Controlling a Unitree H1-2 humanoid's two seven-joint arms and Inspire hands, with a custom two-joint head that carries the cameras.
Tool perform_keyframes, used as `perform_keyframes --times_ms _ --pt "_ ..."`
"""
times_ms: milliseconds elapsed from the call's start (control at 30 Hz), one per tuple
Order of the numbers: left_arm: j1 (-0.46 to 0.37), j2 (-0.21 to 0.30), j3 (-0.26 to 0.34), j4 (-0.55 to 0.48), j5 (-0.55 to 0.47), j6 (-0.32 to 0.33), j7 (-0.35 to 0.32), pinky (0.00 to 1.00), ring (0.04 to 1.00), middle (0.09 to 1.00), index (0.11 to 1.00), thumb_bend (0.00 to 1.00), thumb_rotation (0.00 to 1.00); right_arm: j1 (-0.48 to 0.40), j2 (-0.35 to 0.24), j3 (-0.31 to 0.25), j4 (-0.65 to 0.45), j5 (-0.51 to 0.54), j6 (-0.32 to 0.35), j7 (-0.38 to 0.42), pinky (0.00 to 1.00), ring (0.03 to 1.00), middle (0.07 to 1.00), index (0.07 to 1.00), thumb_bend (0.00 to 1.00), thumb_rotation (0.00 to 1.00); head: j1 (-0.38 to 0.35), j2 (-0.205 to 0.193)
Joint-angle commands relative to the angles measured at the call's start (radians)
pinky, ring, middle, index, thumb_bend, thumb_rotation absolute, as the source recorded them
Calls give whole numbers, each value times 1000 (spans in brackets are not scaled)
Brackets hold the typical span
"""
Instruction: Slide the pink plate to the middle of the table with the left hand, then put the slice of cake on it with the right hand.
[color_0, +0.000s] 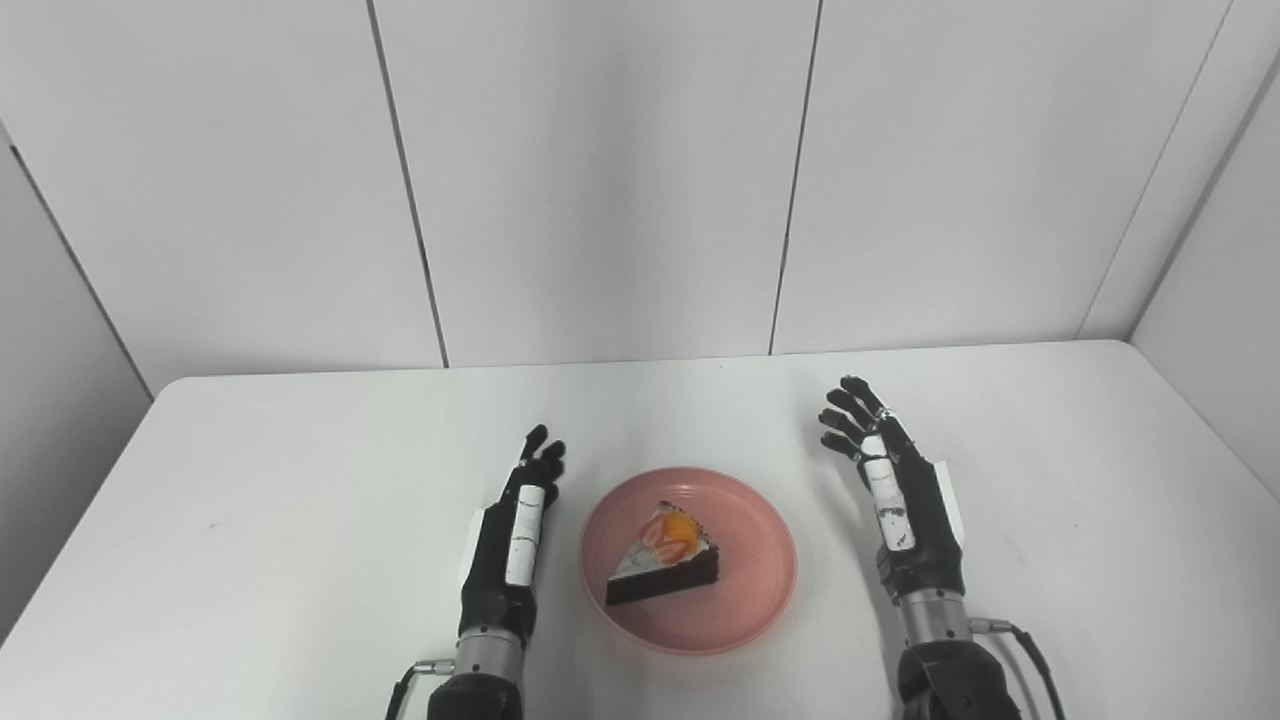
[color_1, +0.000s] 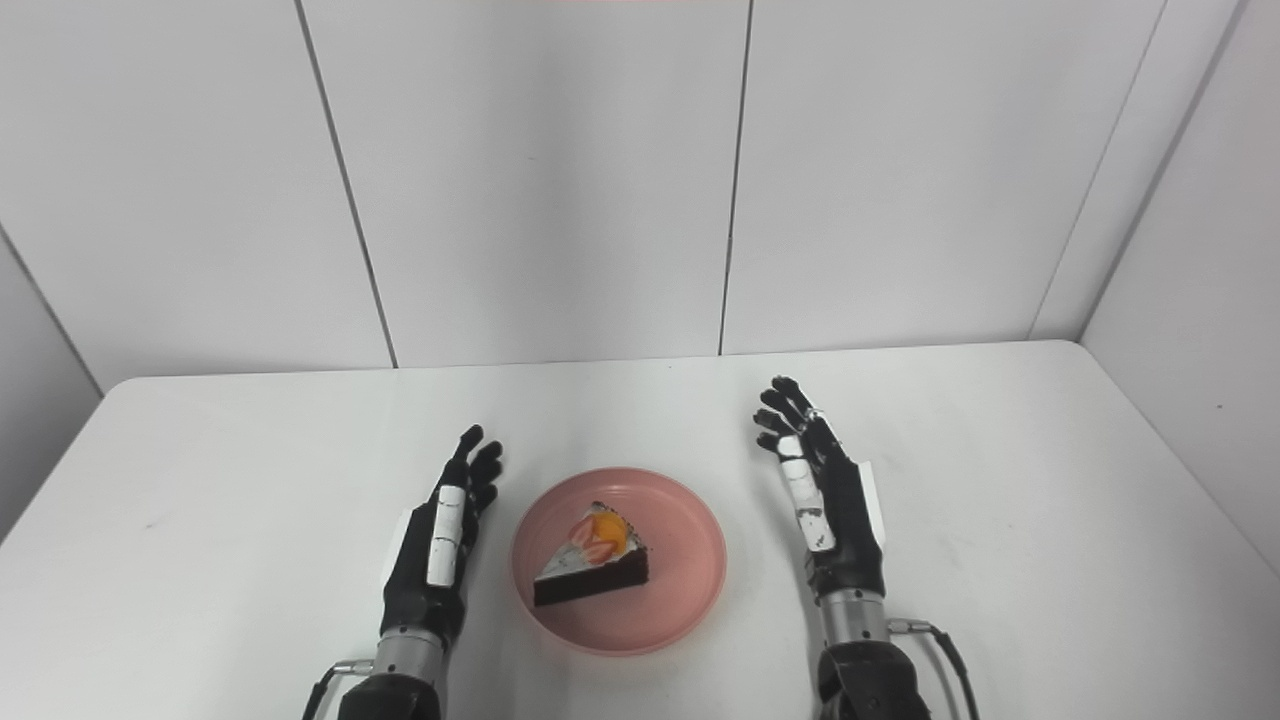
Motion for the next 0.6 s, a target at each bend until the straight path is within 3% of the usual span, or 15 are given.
perform_keyframes --times_ms 0,567 --pt "13 0 -6 -23 26 -28 23 1000 997 998 993 819 1000 48 32 2 17 33 41 25 830 835 865 862 850 893 0 3" --pt "17 1 -23 -34 53 -2 31 1000 1000 1000 1000 814 1000 63 21 -1 -23 46 187 64 865 871 870 829 845 865 10 6"
